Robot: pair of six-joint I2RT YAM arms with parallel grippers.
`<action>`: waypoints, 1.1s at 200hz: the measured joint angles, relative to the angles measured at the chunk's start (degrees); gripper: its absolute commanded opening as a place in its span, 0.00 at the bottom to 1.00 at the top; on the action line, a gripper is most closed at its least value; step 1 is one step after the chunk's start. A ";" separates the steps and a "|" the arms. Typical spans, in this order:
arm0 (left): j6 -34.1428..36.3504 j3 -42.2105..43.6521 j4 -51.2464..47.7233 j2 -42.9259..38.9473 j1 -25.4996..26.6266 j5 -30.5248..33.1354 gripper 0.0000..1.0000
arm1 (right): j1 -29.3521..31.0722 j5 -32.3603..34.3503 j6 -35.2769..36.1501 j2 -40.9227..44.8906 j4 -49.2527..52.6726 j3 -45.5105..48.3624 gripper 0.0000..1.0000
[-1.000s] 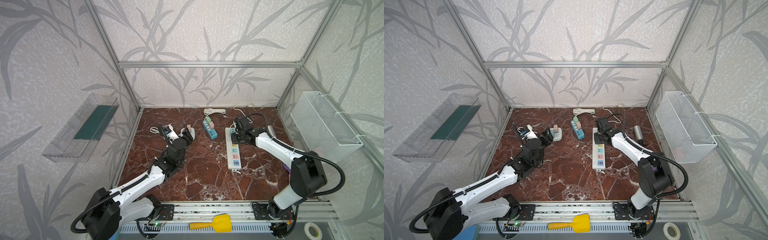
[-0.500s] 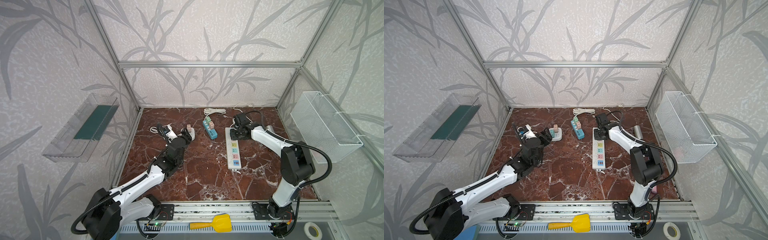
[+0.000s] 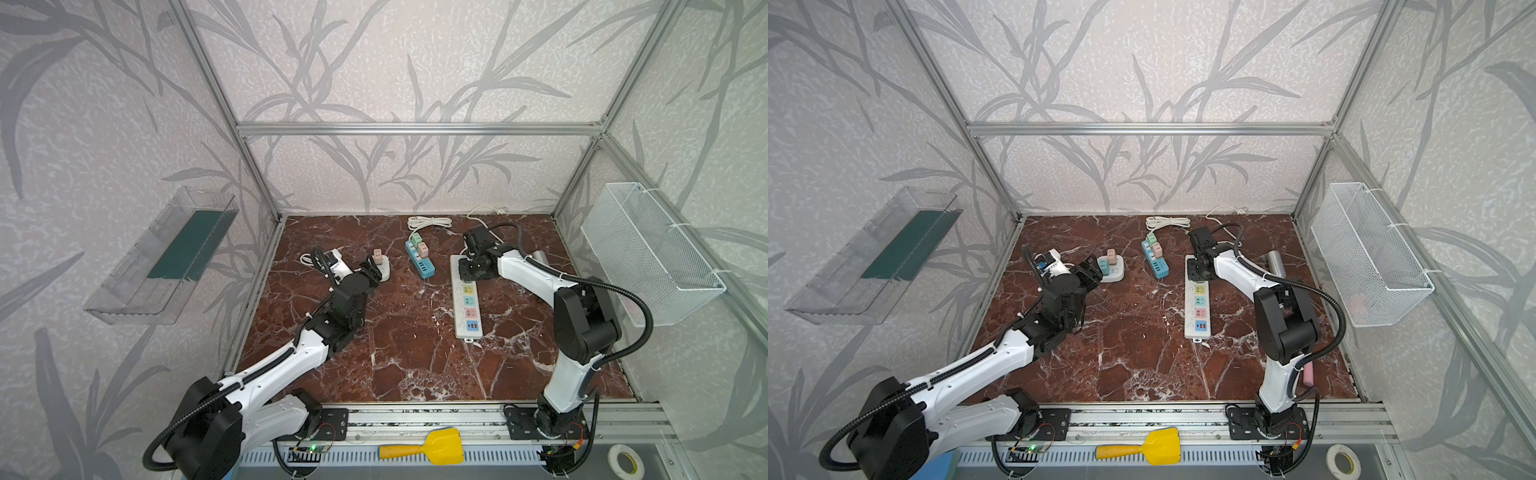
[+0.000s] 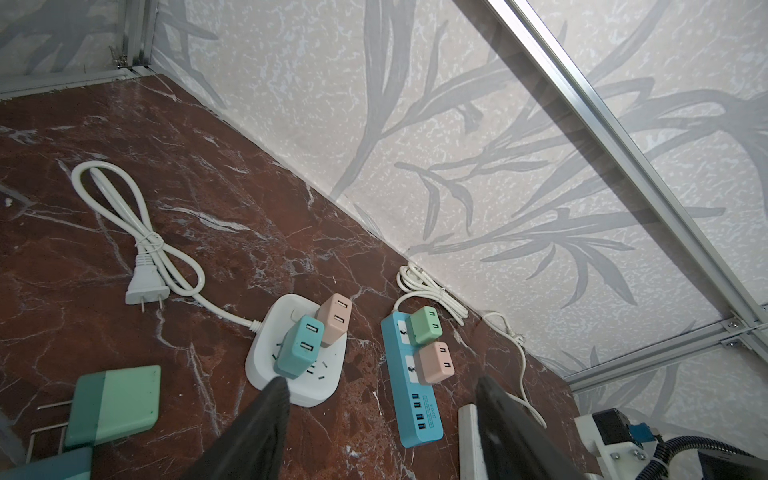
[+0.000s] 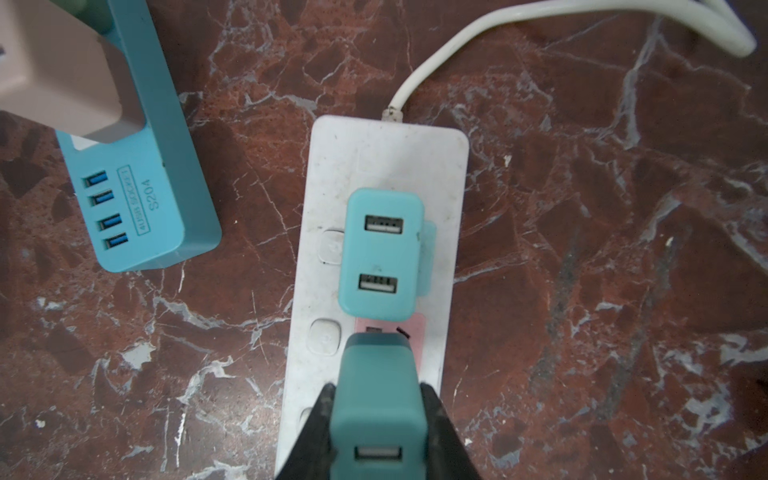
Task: Insert the plug
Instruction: 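Carry the teal adapter over the white power strip with right gripper while left arm withdraws, then lower the teal adapter into the pink socket beside the first adapter, open right gripper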
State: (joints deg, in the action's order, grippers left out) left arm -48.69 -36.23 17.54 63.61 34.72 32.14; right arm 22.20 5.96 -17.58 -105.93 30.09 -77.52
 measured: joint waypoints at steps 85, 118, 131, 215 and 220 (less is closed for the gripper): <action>-1.20 0.00 -0.13 0.00 -1.07 -0.87 0.71 | -0.09 0.04 -1.40 -2.14 0.46 -1.49 0.00; -1.51 0.00 -0.22 0.00 -1.44 -1.03 0.70 | -0.09 0.11 -1.95 -2.89 1.73 -2.69 0.00; -1.53 0.00 -0.28 0.00 -1.53 -1.16 0.70 | -0.09 0.17 -2.14 -3.02 1.92 -2.86 0.00; -2.23 0.00 -0.44 0.02 -2.93 -1.88 0.70 | -0.20 0.20 -2.78 -5.07 2.62 -4.11 0.00; -2.34 0.00 -0.44 0.02 -2.99 -1.90 0.70 | -0.20 0.20 -2.78 -5.29 2.64 -4.13 0.00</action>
State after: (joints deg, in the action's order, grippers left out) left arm -51.03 -36.23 17.10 63.64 31.73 30.24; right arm 22.00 6.15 -20.36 -111.22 32.73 -81.65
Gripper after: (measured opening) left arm 0.696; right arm 0.274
